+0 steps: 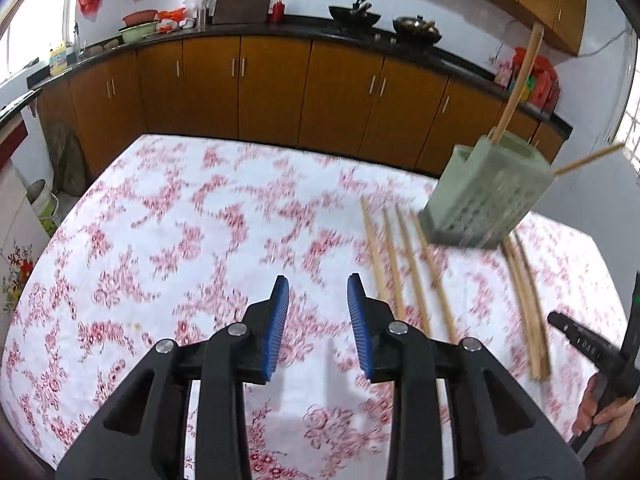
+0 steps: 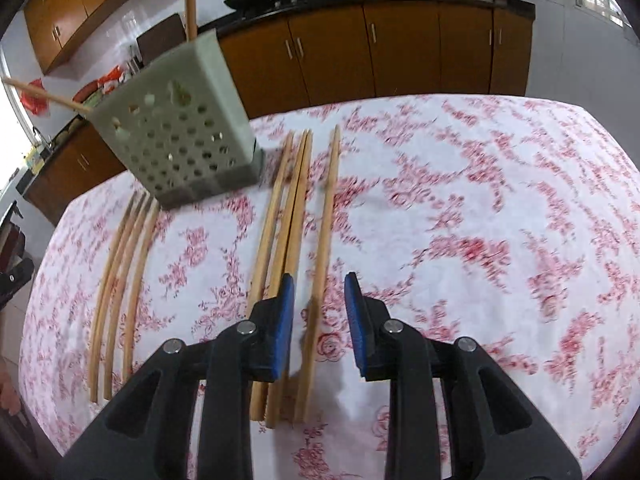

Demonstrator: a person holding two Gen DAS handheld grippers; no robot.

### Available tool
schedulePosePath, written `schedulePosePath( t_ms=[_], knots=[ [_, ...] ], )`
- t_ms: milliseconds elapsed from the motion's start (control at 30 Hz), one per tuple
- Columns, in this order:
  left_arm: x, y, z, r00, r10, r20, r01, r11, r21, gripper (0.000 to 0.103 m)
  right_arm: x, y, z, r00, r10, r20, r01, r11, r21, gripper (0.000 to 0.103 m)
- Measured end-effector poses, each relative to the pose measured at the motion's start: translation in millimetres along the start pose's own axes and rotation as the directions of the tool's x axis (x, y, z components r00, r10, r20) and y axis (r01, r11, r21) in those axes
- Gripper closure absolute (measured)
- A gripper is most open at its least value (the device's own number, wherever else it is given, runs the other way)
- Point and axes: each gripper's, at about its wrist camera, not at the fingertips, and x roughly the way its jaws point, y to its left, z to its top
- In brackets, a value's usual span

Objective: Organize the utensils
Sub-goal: 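Close the right tool on another chopstick while the left tool grasps one too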

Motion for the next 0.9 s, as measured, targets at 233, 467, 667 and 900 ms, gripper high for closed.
schedulePosePath(
  t_ms=[233, 467, 667, 900],
  knots=[
    [14, -5, -14, 0.999, -0.027, -0.044, 0.027, 1.0, 0.008, 0.07, 11, -3, -8, 0.997, -0.074, 0.004, 0.074, 0.996, -0.046, 0.095],
    [27, -24, -28, 0.991, -0.096, -0.092, 0.099, 0.995, 0.026, 0.07, 2, -46, -3, 0.985, -0.174, 0.016, 0.172, 0.98, 0.1, 0.095],
    [39, -39, -34, 0.986, -0.112, -0.125, 0.119, 0.991, 0.053, 0.076, -3, -54, -6, 0.982, -0.19, 0.02, 0.188, 0.978, 0.095, 0.095],
    [55, -46, -35, 0.986, -0.081, -0.146, 0.093, 0.993, 0.075, 0.084, -2, -51, -6, 0.98, -0.2, 0.023, 0.198, 0.978, 0.072, 0.095]
  ],
)
